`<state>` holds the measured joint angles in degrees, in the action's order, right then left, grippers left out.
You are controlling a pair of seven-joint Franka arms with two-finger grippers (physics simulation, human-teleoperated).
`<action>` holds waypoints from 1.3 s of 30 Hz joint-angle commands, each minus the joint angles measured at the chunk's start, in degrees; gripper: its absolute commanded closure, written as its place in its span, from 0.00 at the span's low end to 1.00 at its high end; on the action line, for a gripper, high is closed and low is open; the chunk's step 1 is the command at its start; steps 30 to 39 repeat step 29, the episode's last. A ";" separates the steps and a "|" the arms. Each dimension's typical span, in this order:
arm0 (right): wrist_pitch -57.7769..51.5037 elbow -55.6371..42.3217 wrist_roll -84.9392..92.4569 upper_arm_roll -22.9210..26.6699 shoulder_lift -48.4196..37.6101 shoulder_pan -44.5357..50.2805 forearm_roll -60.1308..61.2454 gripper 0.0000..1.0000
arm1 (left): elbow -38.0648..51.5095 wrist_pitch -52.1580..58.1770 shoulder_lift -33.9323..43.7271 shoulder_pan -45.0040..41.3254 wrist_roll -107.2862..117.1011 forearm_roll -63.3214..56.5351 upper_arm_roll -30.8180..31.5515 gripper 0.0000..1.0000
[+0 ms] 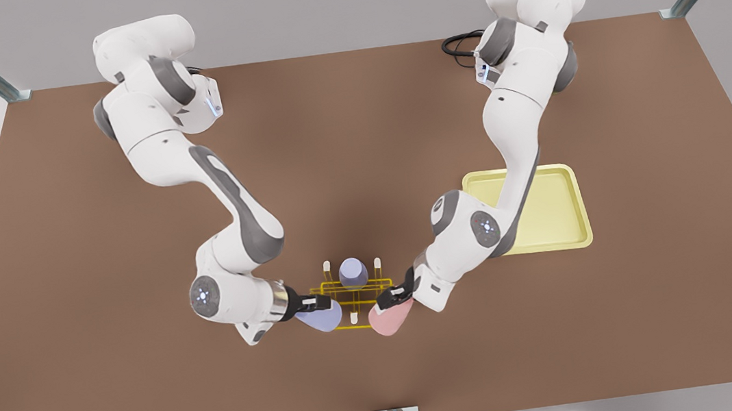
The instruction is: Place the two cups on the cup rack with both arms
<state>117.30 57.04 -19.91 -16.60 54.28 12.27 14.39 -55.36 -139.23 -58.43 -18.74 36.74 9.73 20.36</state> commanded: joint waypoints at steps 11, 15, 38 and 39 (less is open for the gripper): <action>-0.84 -0.88 -1.62 0.07 -1.54 -0.05 0.28 0.00 | 1.04 11.68 5.60 3.70 7.03 -1.20 -0.59 0.00; -19.74 -0.44 10.49 2.18 -14.29 -6.99 -17.11 0.00 | 0.95 55.63 17.82 16.36 -18.45 -19.48 -1.64 0.00; -33.81 24.17 24.92 13.78 -46.37 -10.95 -20.99 0.00 | -26.03 64.88 42.70 10.12 -29.89 -10.70 -12.63 0.00; -33.81 24.17 24.92 13.78 -46.37 -10.95 -20.99 0.00 | -26.03 64.88 42.70 10.12 -29.89 -10.70 -12.63 0.00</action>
